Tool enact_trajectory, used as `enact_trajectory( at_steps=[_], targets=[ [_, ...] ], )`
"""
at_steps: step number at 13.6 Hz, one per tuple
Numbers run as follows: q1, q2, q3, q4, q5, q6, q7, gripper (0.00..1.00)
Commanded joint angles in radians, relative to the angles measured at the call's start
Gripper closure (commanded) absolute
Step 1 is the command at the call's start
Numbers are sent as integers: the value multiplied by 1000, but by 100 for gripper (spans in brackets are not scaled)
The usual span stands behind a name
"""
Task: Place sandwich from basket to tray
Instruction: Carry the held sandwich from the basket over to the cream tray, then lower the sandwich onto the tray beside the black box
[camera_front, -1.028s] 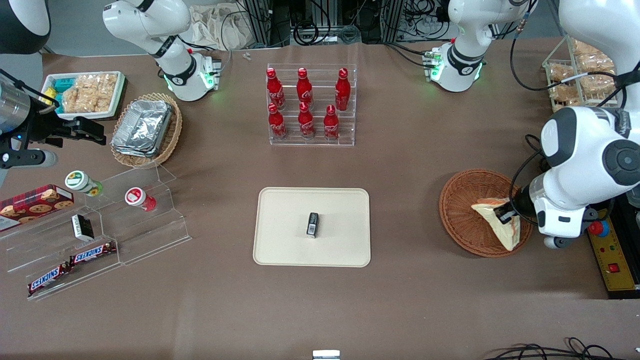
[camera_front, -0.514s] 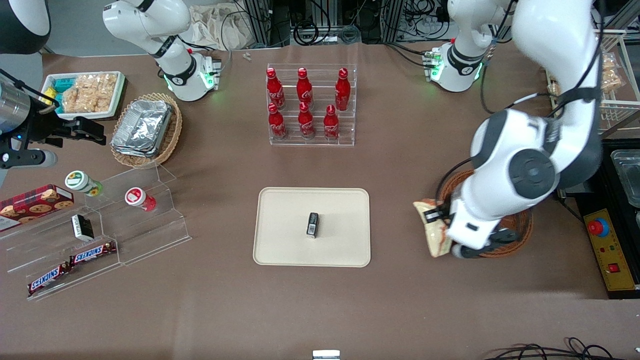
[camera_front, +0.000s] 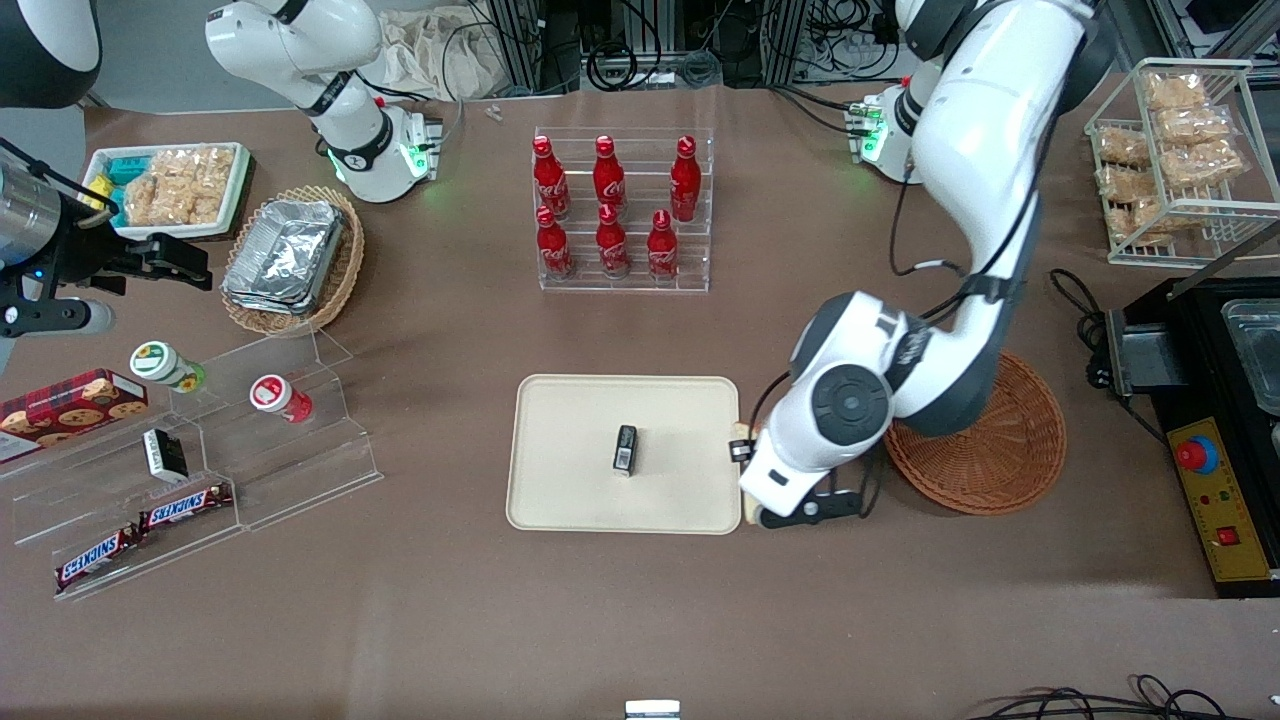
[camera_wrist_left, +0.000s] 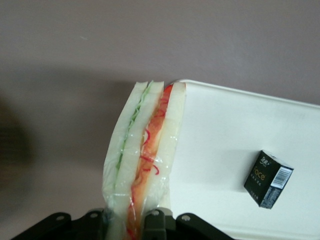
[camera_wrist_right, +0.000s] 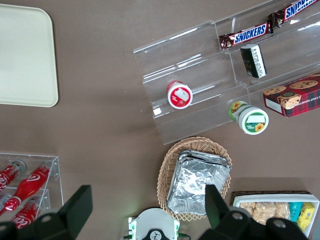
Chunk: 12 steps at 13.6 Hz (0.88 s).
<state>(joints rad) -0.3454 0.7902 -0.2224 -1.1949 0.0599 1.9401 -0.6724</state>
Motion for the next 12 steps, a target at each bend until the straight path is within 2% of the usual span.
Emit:
enact_trajectory(
  at_steps=[1, 2, 5, 6, 7, 8, 9, 10, 12],
  targets=[
    [-52, 88, 12, 57, 20, 64, -13, 100],
    [-75, 110, 17, 55, 32, 89, -27, 100],
    [-112, 158, 14, 55, 148, 103, -84, 100],
    [-115, 165, 14, 55, 159, 105, -99, 100],
    [-113, 167, 14, 55, 159, 115, -105, 94],
    [-113, 165, 14, 55, 159, 128, -107, 72],
    [-112, 162, 14, 55, 159, 128, -102, 7],
    [-110, 155, 14, 55, 159, 128, -105, 0],
    [-99, 126, 14, 55, 150, 119, -113, 0]
  ],
)
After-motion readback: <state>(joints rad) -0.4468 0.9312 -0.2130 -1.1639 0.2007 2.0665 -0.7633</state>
